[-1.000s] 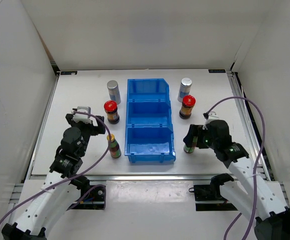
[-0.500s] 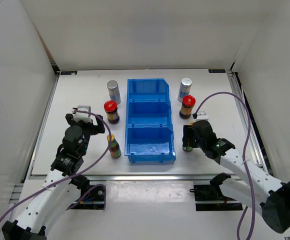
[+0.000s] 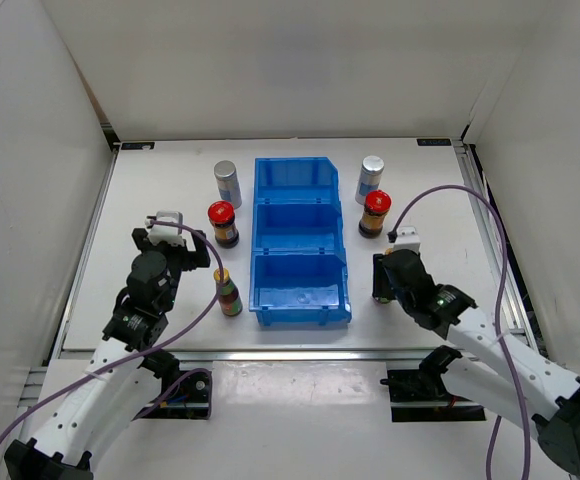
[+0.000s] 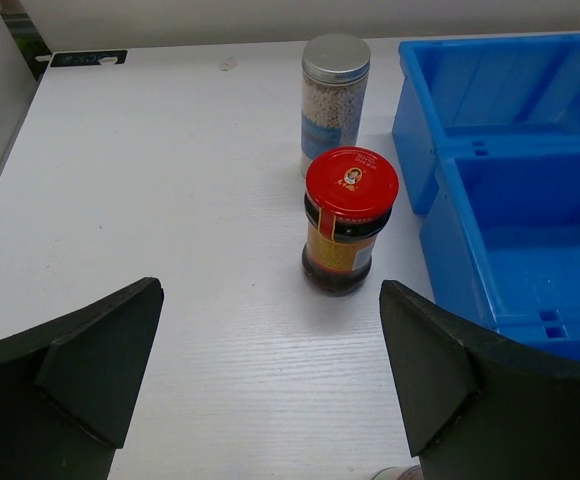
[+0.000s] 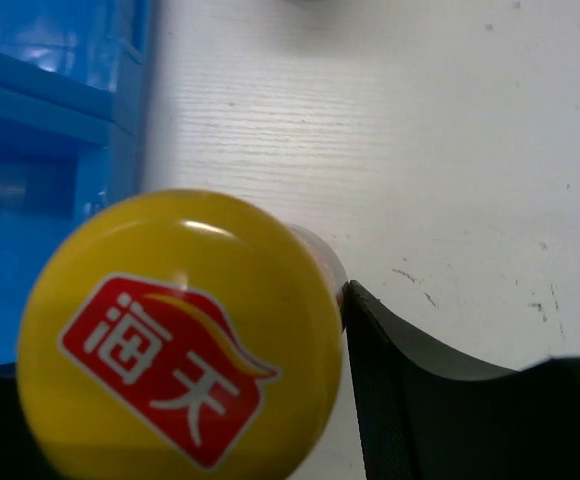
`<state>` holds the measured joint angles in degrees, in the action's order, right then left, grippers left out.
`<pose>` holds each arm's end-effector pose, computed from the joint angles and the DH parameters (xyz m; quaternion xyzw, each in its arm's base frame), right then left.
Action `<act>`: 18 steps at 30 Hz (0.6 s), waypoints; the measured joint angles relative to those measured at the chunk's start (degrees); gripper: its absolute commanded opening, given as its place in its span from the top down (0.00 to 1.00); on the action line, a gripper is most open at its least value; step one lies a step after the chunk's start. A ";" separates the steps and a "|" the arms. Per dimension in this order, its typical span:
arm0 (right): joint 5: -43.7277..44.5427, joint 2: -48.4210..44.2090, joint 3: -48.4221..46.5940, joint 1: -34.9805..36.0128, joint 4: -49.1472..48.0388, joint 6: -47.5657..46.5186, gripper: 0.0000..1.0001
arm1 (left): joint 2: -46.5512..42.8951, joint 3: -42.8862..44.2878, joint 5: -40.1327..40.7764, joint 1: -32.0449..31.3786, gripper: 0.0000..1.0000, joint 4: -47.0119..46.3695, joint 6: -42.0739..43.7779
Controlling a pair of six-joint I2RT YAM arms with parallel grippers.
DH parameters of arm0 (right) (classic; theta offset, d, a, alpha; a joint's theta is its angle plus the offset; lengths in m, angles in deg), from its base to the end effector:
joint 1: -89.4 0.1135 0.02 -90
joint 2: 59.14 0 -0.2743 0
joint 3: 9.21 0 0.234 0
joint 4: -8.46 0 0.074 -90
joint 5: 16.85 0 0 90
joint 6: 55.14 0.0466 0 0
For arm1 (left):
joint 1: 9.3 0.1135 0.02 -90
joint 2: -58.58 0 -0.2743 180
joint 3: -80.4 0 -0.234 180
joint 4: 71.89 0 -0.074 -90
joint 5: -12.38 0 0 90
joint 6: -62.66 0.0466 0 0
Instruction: Organize the condiment bottles
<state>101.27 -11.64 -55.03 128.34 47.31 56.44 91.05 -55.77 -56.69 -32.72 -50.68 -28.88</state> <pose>0.1352 0.0810 0.2341 -0.0325 0.8863 0.0140 0.4618 0.1294 -0.0379 0.2867 0.0280 0.7610 -0.0011 0.6482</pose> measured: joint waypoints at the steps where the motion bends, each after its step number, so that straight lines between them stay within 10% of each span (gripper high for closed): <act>1: 0.42 -1.14 0.00 1.03 -0.02 -0.79 0.97 | 0.02 -0.11 0.09 0.00 0.00 0.00 0.00; 18: -9.16 2.23 -4.20 10.05 -13.94 -10.23 1.00 | 0.11 -0.46 0.83 0.00 0.00 -0.79 0.00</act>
<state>92.12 -9.41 -59.22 138.39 33.37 46.21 91.16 -56.23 -55.86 -32.72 -51.47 -28.88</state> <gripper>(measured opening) 0.603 1.000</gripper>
